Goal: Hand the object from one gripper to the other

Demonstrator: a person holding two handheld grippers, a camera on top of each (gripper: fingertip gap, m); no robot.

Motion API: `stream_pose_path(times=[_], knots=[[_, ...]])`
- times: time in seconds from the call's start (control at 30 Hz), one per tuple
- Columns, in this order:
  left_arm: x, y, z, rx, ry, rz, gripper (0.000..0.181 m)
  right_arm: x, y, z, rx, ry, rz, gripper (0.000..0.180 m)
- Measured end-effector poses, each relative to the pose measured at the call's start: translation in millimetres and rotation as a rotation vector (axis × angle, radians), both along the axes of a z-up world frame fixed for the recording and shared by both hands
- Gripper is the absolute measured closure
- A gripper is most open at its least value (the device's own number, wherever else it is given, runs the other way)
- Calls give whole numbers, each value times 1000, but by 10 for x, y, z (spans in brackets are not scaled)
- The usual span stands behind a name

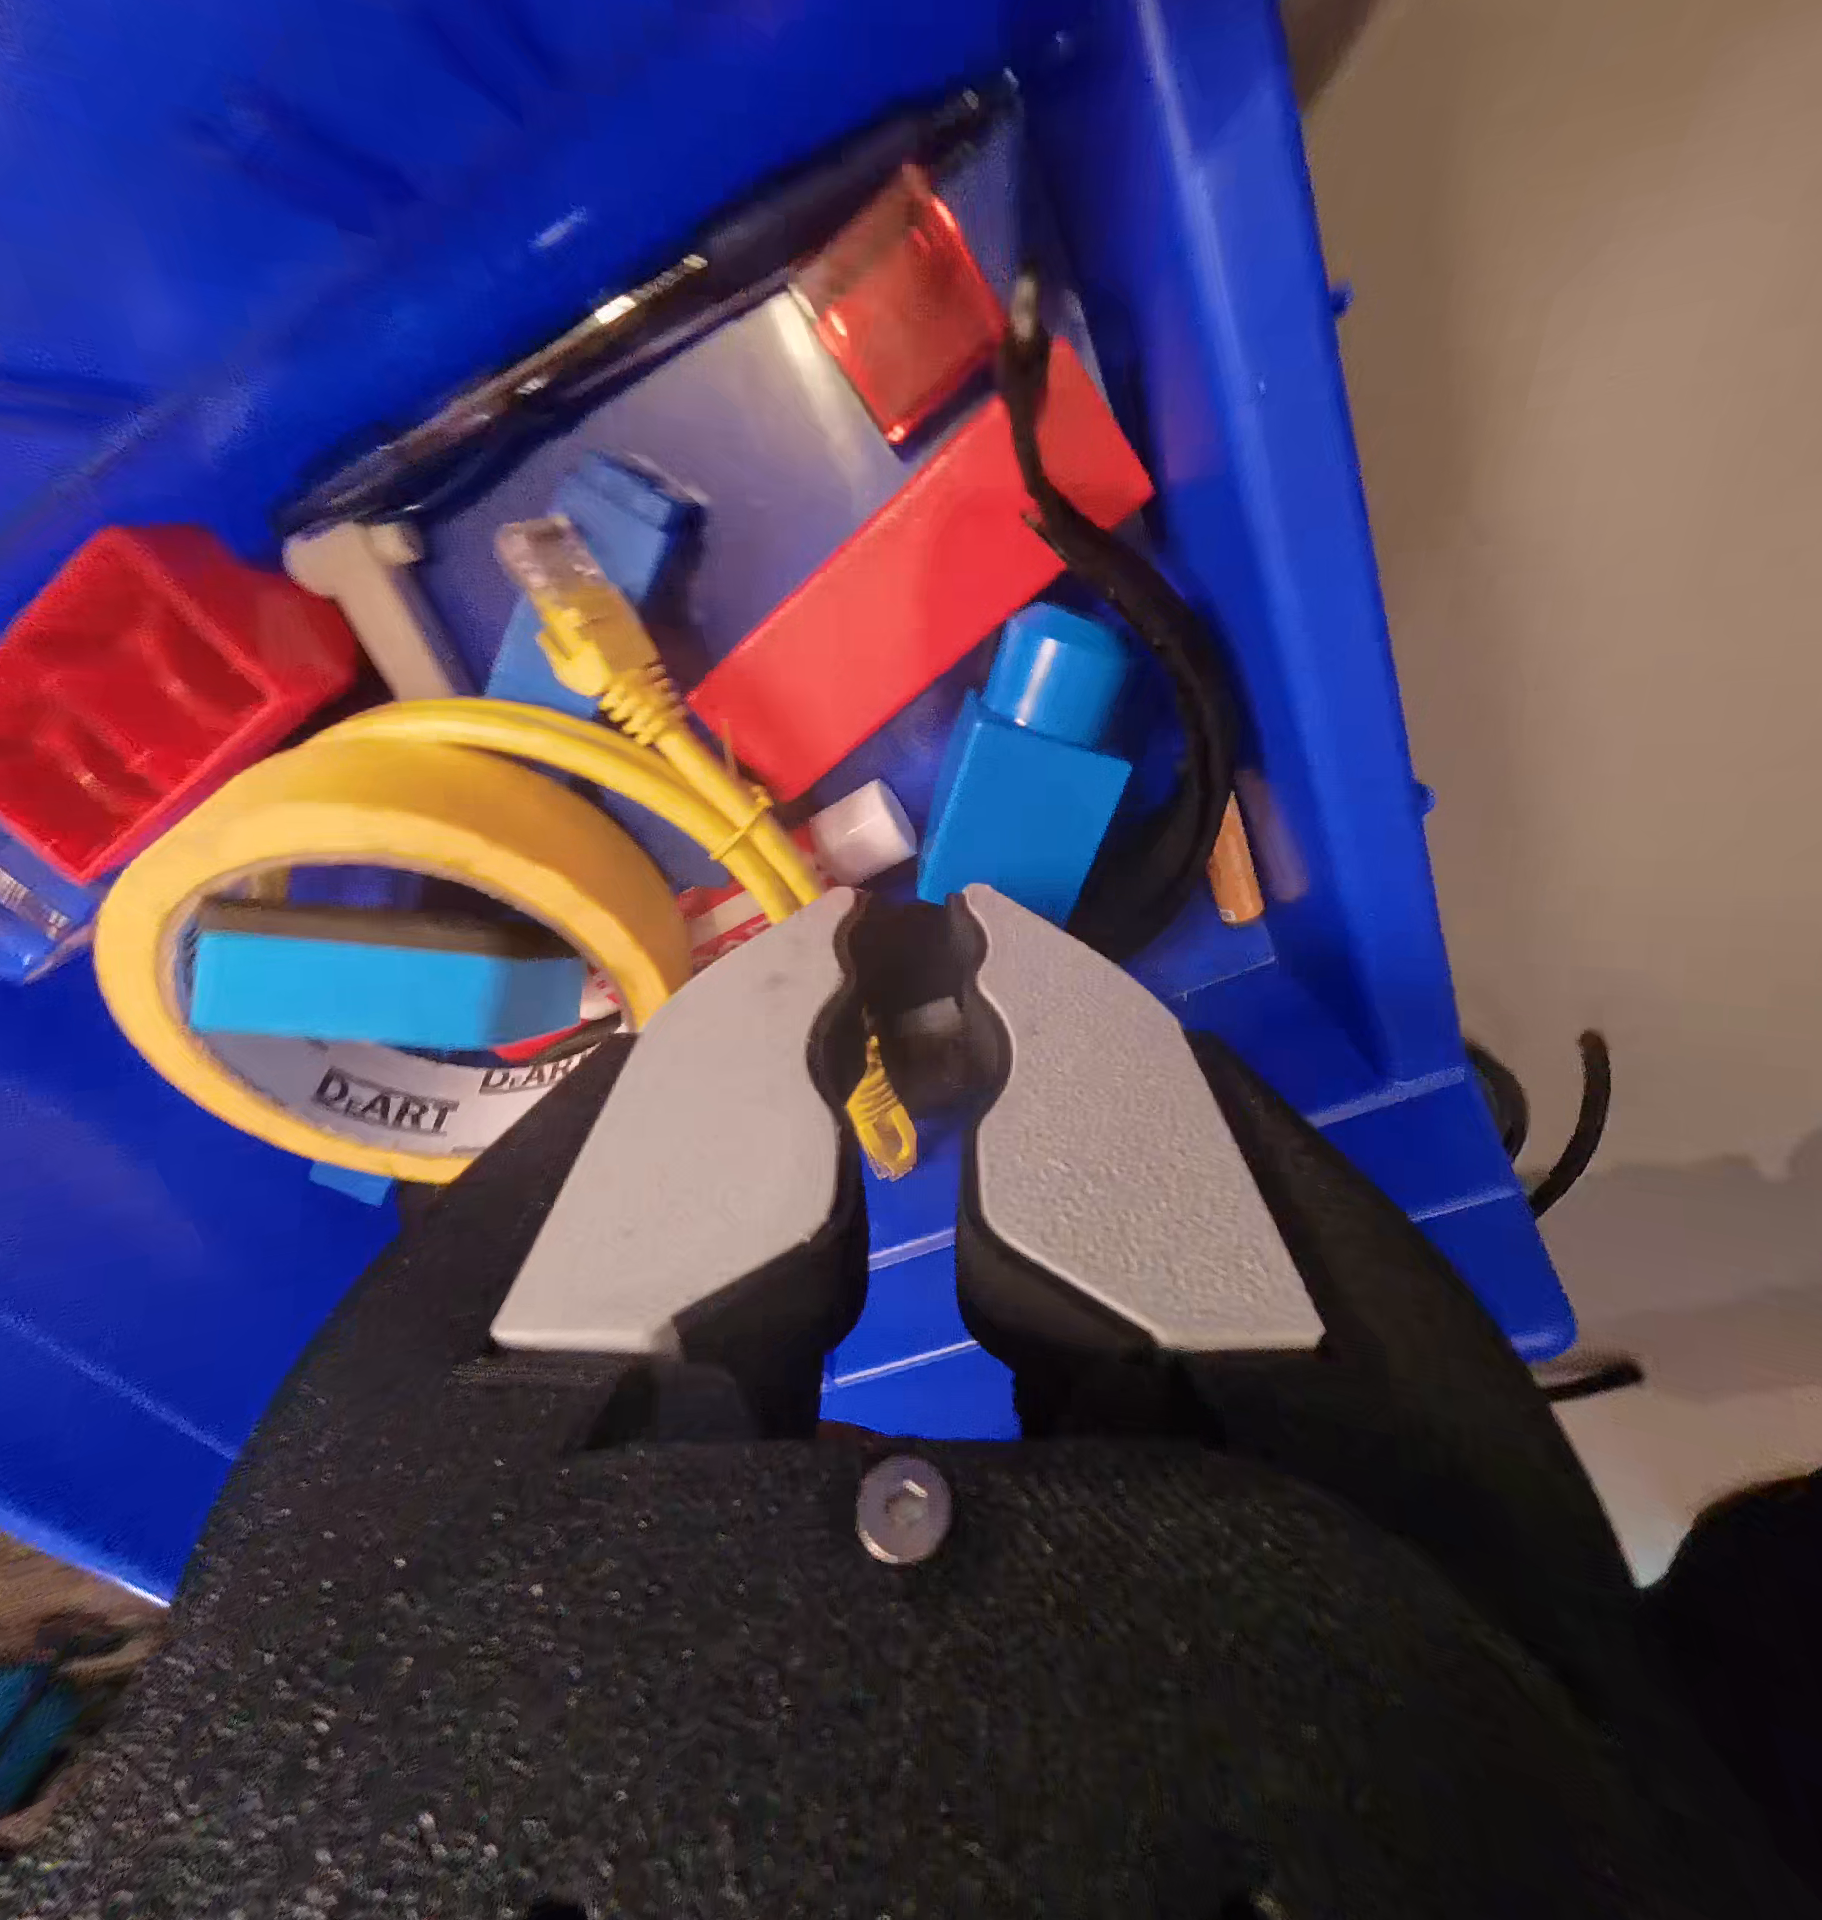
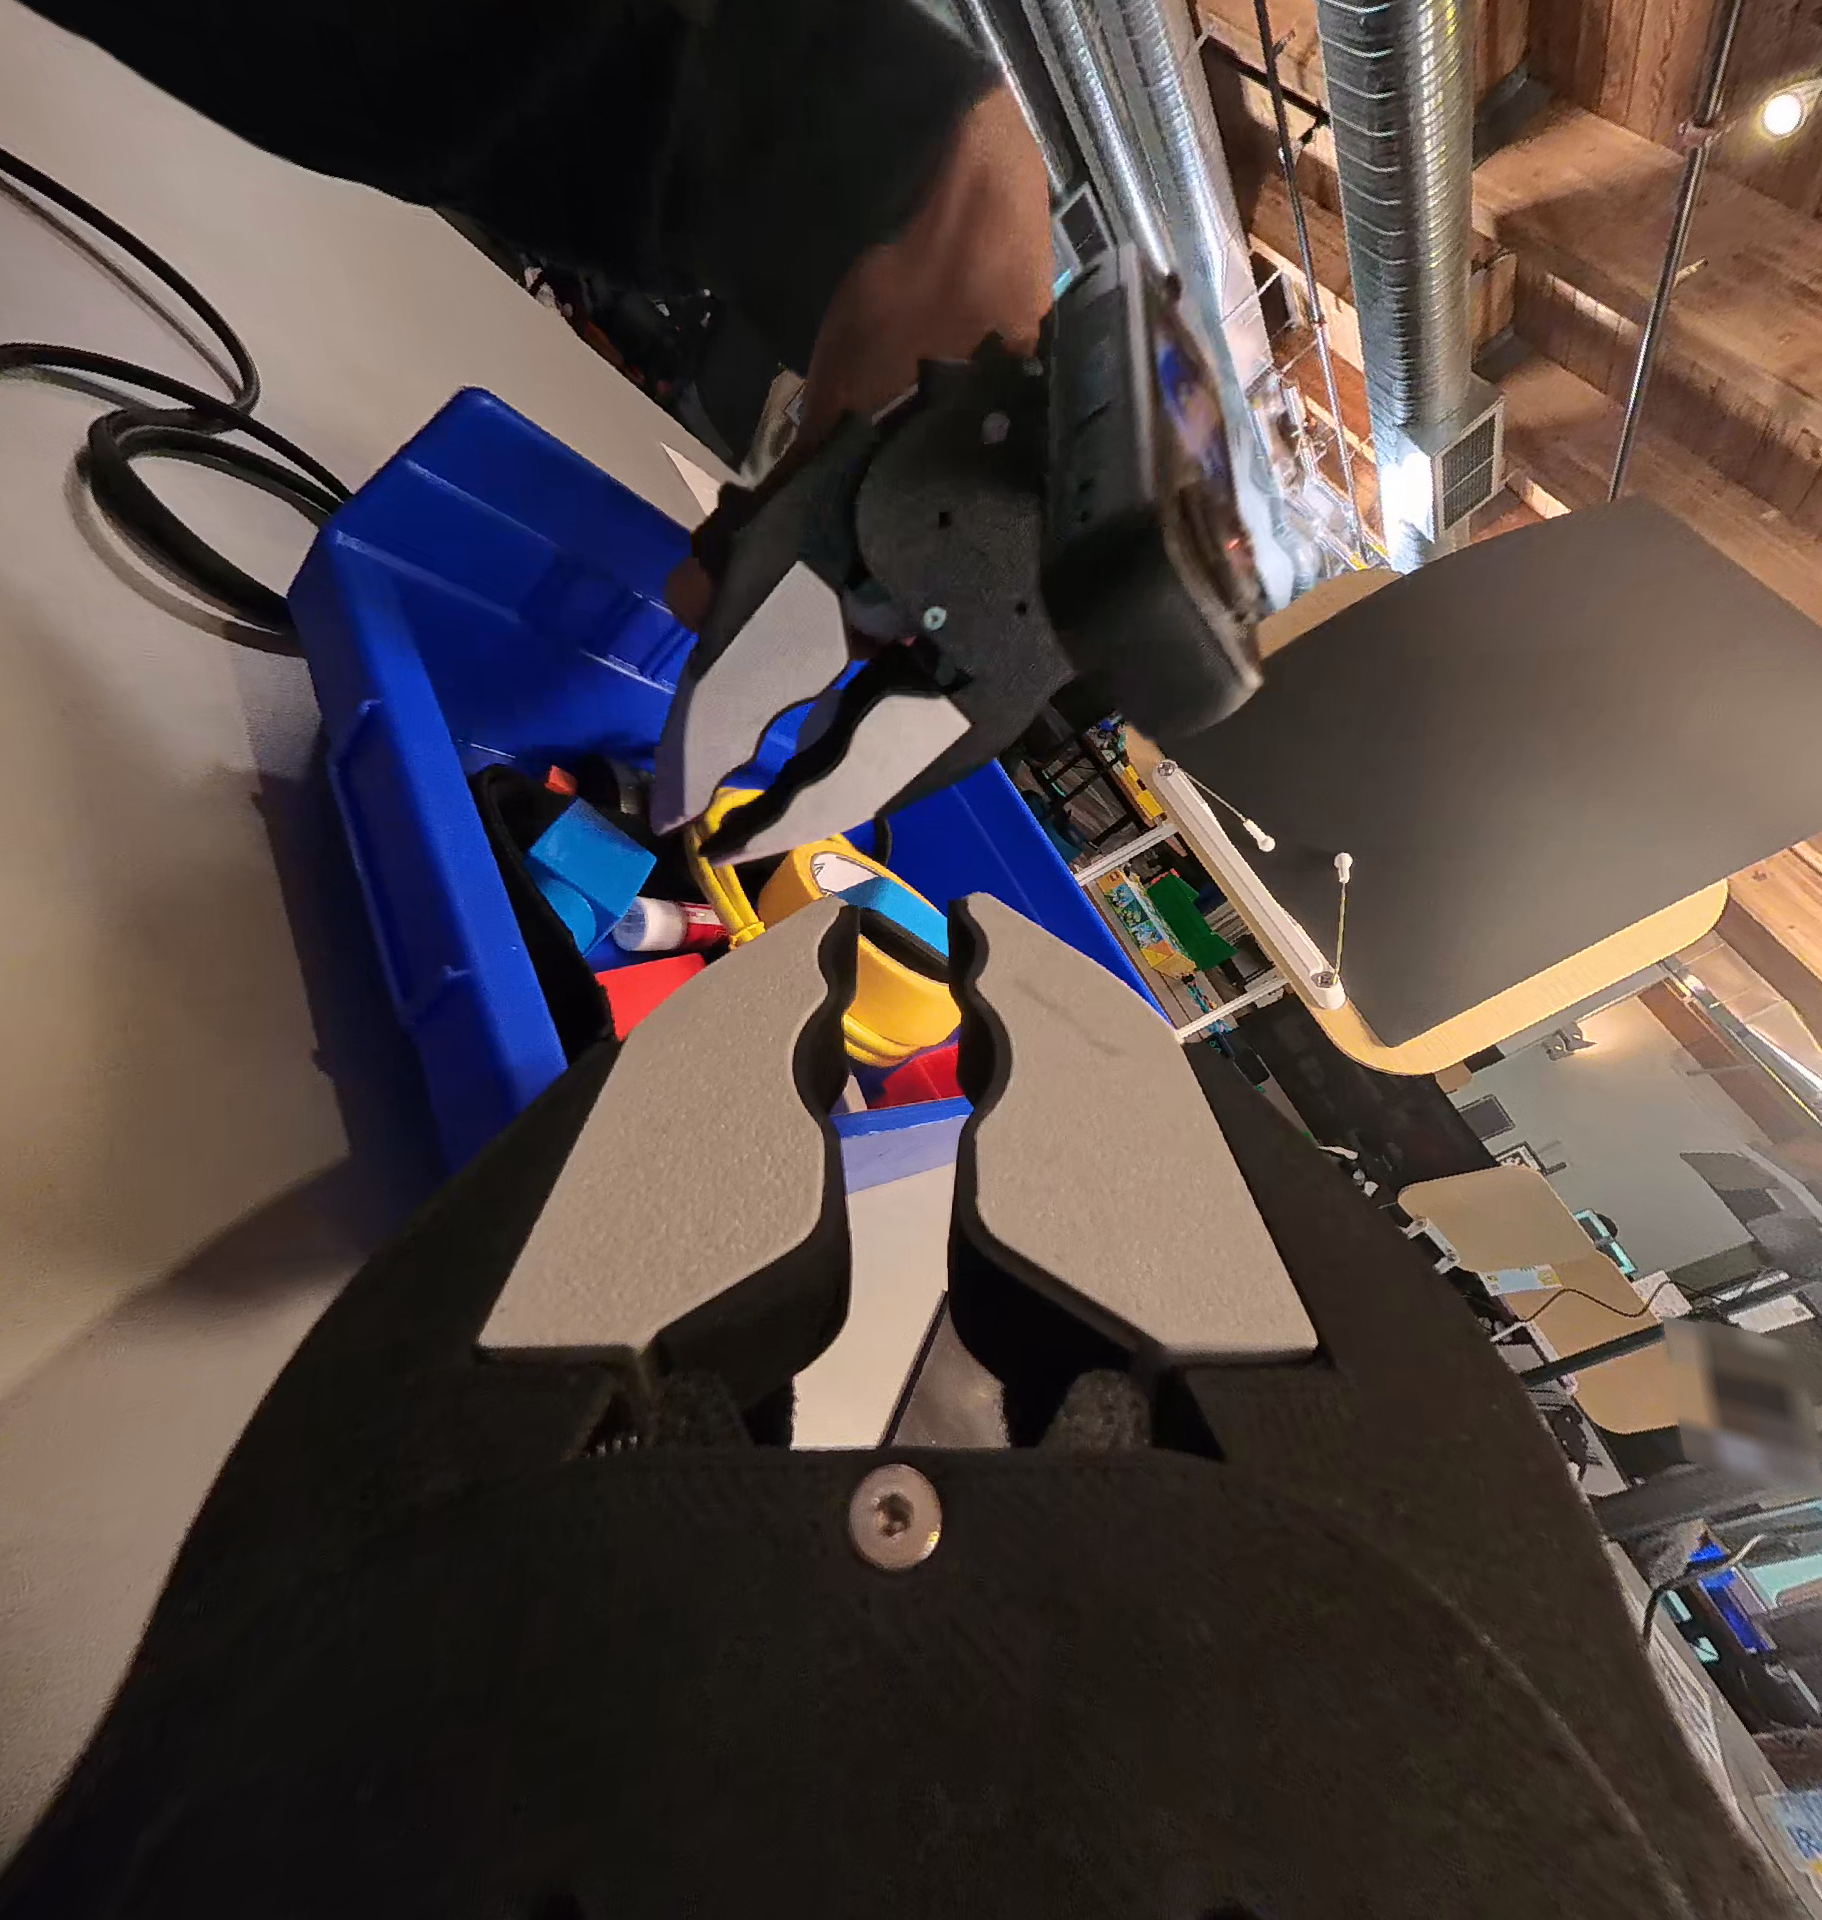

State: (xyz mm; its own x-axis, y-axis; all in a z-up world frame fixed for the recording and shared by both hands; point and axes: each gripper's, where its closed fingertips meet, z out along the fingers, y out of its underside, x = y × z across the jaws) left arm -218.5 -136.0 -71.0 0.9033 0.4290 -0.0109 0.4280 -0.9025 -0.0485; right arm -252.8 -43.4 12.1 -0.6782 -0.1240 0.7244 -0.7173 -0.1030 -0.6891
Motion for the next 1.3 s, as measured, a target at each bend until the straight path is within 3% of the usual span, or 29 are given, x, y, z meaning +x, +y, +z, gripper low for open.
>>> stream_pose_path(times=[0.13, 0.23, 0.43, 0.53, 0.73, 0.97, 1.3], knots=[[28, -69, -163, -134, -57, -135, 166, 6, 0, -8, 2, 3, 3, 164], [-38, -29, -127, -129, -24, -180, 164, 5, 1, -13, 5, 6, 4, 164], [0, 64, -89, -51, -50, -148, 151, 7, -1, -16, 7, 13, 2, 164], [-34, 114, -69, -11, -31, -132, 154, 9, -1, -16, 6, 14, 2, 164], [-112, 43, -148, -94, 0, -194, 156, 22, -2, -24, 8, 19, 4, 164], [-296, 183, -135, -66, 108, -292, 153, 19, -1, -23, 8, 18, 6, 164], [-260, 240, -284, -75, -35, -312, 139, -1, -2, -54, 28, 15, 10, 165]])
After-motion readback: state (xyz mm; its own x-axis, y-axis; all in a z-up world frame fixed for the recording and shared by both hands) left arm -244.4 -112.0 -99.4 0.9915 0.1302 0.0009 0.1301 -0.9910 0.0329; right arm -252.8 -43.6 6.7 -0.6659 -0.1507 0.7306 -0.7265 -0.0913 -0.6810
